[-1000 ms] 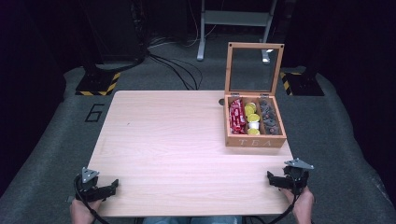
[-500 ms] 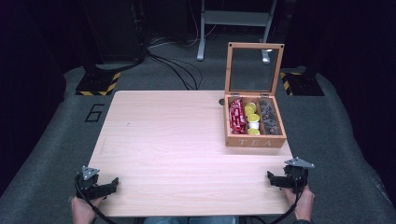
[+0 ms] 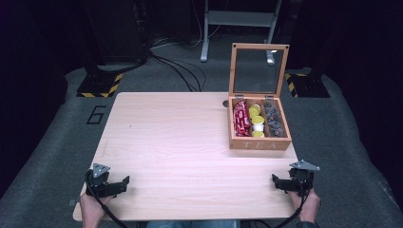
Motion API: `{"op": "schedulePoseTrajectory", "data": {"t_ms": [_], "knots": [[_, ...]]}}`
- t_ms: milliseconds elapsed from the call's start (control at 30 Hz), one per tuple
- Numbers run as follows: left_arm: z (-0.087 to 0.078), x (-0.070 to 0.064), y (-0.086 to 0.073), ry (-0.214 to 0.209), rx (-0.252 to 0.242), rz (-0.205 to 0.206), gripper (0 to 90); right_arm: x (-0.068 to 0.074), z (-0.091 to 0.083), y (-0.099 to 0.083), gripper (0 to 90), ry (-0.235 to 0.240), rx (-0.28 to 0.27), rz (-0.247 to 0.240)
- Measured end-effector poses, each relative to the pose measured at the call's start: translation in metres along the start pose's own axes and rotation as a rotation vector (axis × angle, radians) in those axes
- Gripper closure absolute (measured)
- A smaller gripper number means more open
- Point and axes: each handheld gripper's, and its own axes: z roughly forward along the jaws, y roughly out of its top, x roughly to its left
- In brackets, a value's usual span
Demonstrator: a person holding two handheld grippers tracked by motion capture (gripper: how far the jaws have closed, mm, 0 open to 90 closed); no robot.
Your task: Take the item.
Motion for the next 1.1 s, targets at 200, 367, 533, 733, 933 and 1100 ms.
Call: {"op": "schedulePoseTrajectory", "data": {"t_ms": [200,367,533,733,933,1100], "knots": [[0.003,-0.010,0.012,-0.041,0.009,0.024,5.0,0.000,0.000,0.000,0.0,0.000,-0.001,-0.002],[0.004,-0.020,0.026,-0.074,0.018,0.042,5.9,0.000,0.000,0.000,0.0,-0.001,0.000,0.001],[0.008,-0.030,0.041,-0.111,0.027,0.060,7.0,0.000,0.000,0.000,0.0,-0.002,0.000,0.001],[0.014,-0.043,0.056,-0.150,0.042,0.091,7.5,0.000,0.000,0.000,0.0,-0.002,0.000,0.001],[0.021,-0.051,0.064,-0.176,0.046,0.103,7.8,0.000,0.000,0.000,0.0,-0.001,0.000,0.001],[0.026,-0.059,0.074,-0.196,0.057,0.130,8.0,0.000,0.000,0.000,0.0,-0.001,0.000,0.001]]}}
